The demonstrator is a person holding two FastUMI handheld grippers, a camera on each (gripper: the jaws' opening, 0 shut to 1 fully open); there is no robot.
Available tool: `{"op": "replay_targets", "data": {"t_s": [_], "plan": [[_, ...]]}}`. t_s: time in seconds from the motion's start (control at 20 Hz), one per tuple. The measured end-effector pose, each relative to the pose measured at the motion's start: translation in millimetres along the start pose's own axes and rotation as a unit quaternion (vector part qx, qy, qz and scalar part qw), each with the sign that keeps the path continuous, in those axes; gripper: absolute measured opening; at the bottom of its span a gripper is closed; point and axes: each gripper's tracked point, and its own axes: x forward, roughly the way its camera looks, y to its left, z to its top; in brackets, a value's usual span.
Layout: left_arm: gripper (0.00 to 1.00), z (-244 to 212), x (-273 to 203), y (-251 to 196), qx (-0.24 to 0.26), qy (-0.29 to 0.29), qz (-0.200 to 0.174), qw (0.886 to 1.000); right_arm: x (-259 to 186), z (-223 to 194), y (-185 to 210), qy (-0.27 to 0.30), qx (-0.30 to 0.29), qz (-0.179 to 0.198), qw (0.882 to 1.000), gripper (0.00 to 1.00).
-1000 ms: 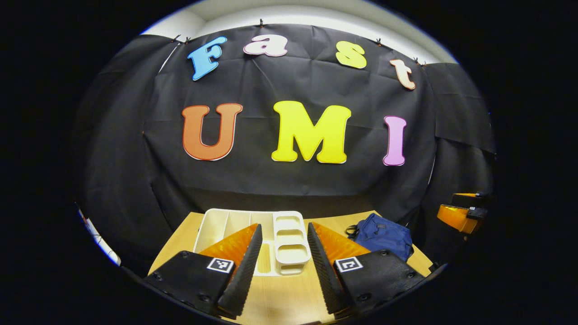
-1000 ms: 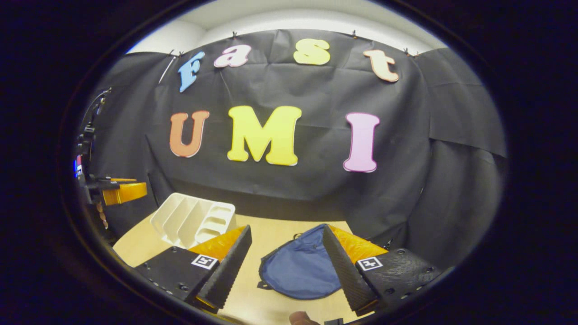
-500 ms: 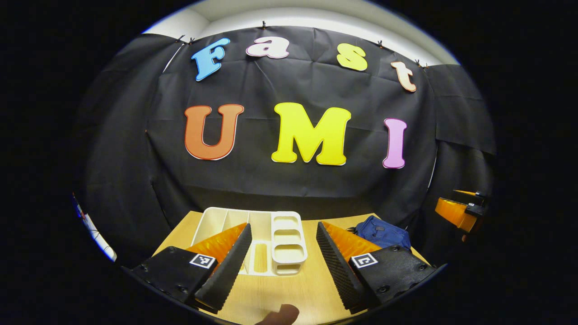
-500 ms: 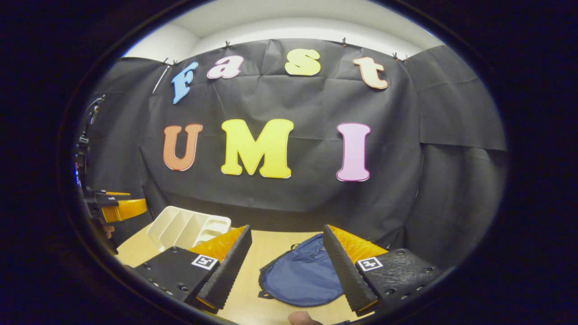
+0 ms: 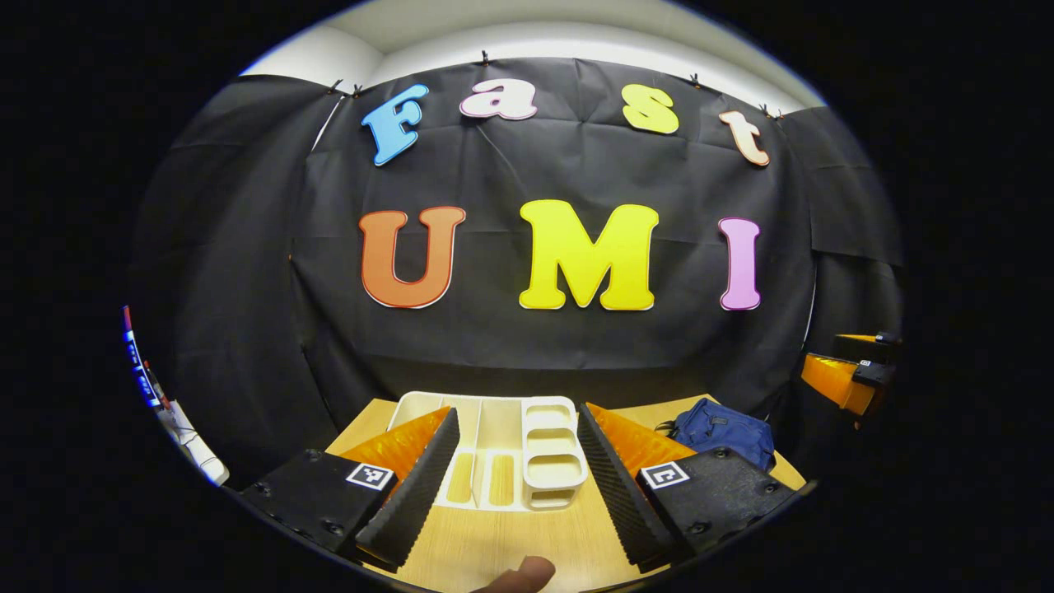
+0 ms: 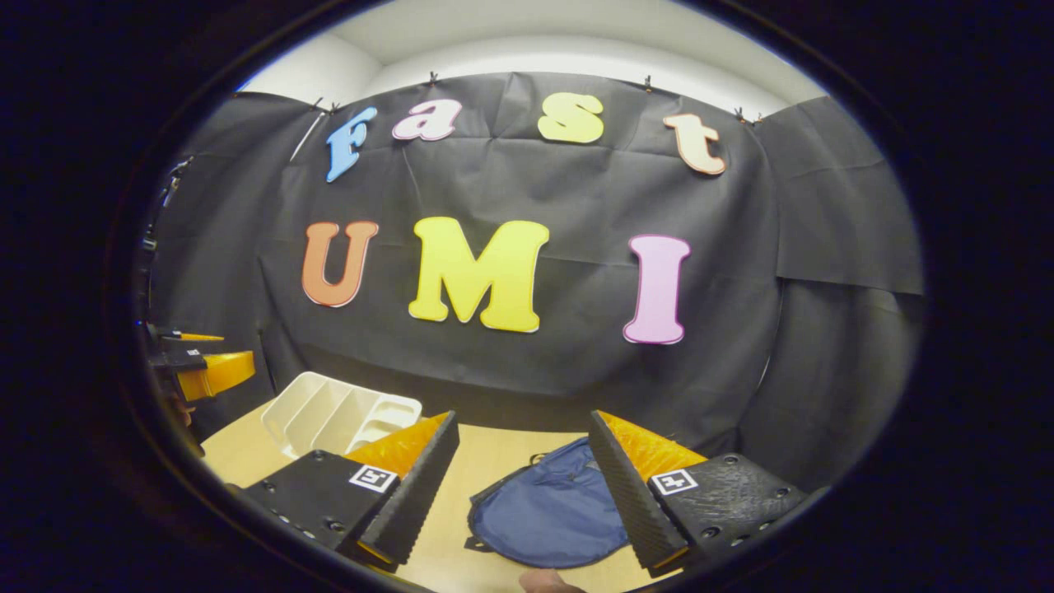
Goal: Open the schoolbag, grab two books from the bookshelf and put them into the schoolbag.
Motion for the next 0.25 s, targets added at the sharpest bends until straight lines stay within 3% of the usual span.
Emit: {"op": "replay_targets", "data": {"t_s": [0.2, 0.25], "plan": [[0.93, 2.3, -5.4, 4.2, 0.003, -0.012, 0.010, 1.000, 2.9, -0.5, 8.5, 0.003, -0.004, 0.007, 1.000, 0.99], [1.00, 3.0, -7.3, 4.2, 0.005, -0.015, 0.010, 1.000, 2.6, -1.0, 9.3, 0.004, -0.004, 0.007, 1.000, 0.99]]}}
